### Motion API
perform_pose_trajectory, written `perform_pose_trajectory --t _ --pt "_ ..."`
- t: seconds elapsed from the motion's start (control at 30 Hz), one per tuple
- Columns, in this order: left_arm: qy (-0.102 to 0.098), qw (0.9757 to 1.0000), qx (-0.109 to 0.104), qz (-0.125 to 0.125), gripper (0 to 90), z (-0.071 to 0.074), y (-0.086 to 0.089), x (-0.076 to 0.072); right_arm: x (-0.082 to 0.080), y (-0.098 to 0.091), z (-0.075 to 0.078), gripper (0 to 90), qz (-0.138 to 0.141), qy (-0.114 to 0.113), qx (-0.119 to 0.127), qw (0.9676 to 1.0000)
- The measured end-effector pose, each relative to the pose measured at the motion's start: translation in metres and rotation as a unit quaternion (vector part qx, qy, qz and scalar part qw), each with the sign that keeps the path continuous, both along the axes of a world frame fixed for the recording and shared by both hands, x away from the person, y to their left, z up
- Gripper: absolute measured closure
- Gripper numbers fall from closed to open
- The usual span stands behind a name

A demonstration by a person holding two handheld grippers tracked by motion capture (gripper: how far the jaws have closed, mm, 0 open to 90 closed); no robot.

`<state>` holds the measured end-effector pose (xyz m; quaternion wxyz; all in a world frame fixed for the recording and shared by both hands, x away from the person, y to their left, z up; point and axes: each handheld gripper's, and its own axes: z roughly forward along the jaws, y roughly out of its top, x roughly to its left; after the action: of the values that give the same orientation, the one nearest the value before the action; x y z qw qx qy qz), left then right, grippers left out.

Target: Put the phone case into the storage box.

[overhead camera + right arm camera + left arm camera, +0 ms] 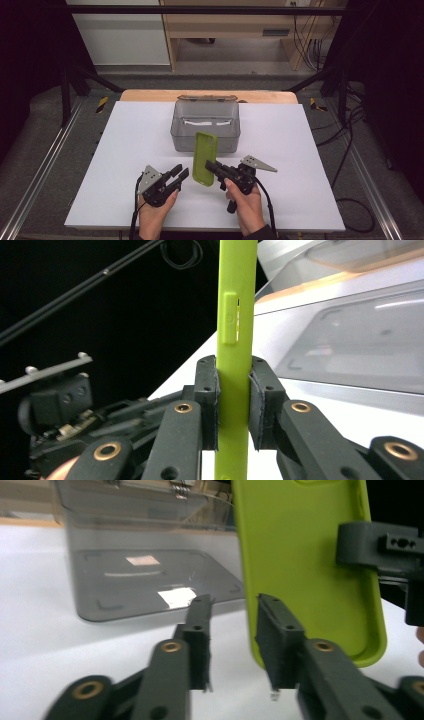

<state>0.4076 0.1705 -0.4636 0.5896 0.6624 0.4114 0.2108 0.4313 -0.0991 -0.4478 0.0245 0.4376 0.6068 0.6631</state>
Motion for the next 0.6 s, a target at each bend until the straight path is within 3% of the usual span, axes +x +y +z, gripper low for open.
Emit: perform_pose_trajectory --t 0.23,0.37,0.6 --pt "-0.037 0.9985 0.018 0.036 43.2 0.011 0.019 0.000 -0.002 -0.023 -0.003 77.2 -0.034 -0.004 -0.021 0.9992" --pt "-0.040 0.9974 0.022 0.055 32.6 0.014 0.036 0.004 -0.004 -0.037 -0.004 77.2 -0.049 -0.002 -0.020 0.9986" --pt "-0.051 0.9931 0.042 0.096 19.0 0.016 0.067 0.004 -0.005 -0.055 -0.008 77.2 -0.069 0.000 -0.018 0.9975"
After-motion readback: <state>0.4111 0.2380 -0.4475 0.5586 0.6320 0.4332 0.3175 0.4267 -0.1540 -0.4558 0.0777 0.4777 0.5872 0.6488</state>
